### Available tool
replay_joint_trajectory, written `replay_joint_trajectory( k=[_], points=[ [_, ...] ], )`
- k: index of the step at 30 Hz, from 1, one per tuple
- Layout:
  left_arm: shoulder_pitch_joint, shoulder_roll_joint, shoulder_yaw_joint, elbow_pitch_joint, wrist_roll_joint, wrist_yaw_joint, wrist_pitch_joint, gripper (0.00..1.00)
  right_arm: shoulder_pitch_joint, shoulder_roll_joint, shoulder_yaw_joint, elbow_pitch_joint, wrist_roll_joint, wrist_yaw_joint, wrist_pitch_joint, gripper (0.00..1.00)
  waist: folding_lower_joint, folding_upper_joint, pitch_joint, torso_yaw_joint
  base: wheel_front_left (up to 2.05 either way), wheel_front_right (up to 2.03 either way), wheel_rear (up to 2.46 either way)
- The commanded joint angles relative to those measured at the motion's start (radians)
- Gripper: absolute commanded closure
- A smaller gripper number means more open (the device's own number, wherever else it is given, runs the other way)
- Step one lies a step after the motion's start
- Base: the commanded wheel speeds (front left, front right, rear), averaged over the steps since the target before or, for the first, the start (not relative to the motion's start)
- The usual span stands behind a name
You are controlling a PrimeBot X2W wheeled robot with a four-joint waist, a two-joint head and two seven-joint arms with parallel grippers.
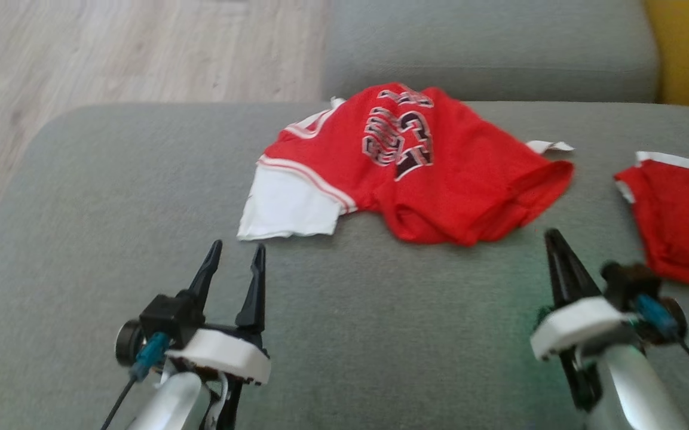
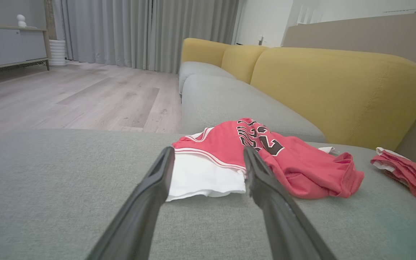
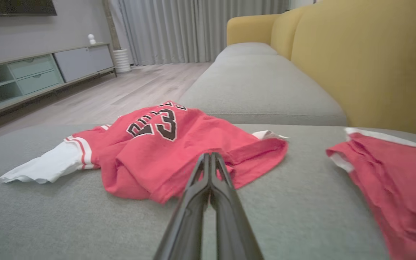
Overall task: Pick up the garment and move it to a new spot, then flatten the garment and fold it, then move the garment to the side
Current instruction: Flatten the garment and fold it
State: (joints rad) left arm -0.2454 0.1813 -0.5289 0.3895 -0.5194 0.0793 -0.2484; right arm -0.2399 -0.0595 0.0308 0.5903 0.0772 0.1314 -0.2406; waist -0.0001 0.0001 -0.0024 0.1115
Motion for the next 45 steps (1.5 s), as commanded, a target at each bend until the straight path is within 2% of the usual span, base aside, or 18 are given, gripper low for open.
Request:
replay_joint_trajectory(
  k=[1,2,3,4,12,19,27,35,40,45],
  points=[
    [-0.030,0.016,0.046,-0.033,-0.003,0.004,-0.010,0.00,0.003,0.002,0.010,-0.069,-0.013,-0.001,-0.004,1.00,0.0001,-0.0001,-0.023,-0.031,0.00,0.00,0.00],
    [-0.022,0.017,0.049,-0.034,0.001,0.005,-0.011,0.00,0.027,0.004,0.006,-0.102,-0.017,-0.001,0.001,1.00,0.0001,-0.0001,-0.026,-0.040,0.00,0.00,0.00],
    [-0.013,0.016,0.054,-0.036,0.003,0.007,-0.012,0.00,0.051,0.005,0.004,-0.135,-0.020,-0.001,0.005,0.58,0.0001,-0.0001,-0.028,-0.047,0.00,0.00,0.00],
    [-0.003,0.015,0.060,-0.038,0.004,0.008,-0.012,0.00,0.075,0.006,0.005,-0.168,-0.025,-0.001,0.008,0.01,0.0001,-0.0001,-0.031,-0.054,0.00,0.00,0.00],
    [0.091,-0.018,0.160,-0.092,0.043,0.010,-0.013,0.00,0.223,0.009,0.034,-0.352,0.045,-0.001,0.017,0.00,0.0001,-0.0001,-0.044,-0.084,0.00,0.00,0.00],
    [0.146,-0.059,0.230,-0.111,0.080,-0.020,-0.013,0.00,0.252,0.009,0.045,-0.400,0.066,-0.001,0.035,0.00,0.0001,-0.0001,-0.047,-0.083,0.00,0.00,0.00],
    [0.144,-0.084,0.252,-0.106,0.117,-0.054,-0.013,0.00,0.236,0.009,0.051,-0.413,0.076,-0.001,0.053,0.00,0.0001,-0.0001,-0.026,-0.056,0.00,0.00,0.00],
    [0.091,-0.102,0.244,-0.099,0.145,-0.083,-0.013,0.00,0.130,0.009,0.116,-0.355,0.112,-0.001,0.128,0.00,0.0001,-0.0001,0.055,0.014,0.00,0.00,0.00],
    [0.042,-0.113,0.232,-0.087,0.154,-0.097,-0.013,0.00,0.029,0.009,0.119,-0.231,0.168,-0.001,0.198,0.00,0.0001,-0.0001,0.108,0.071,0.00,0.00,0.00],
    [0.009,-0.121,0.217,-0.075,0.159,-0.104,-0.013,0.00,-0.074,0.009,0.068,-0.075,0.228,-0.001,0.231,0.00,0.0001,-0.0001,0.140,0.119,0.00,0.00,0.00]
  ],
)
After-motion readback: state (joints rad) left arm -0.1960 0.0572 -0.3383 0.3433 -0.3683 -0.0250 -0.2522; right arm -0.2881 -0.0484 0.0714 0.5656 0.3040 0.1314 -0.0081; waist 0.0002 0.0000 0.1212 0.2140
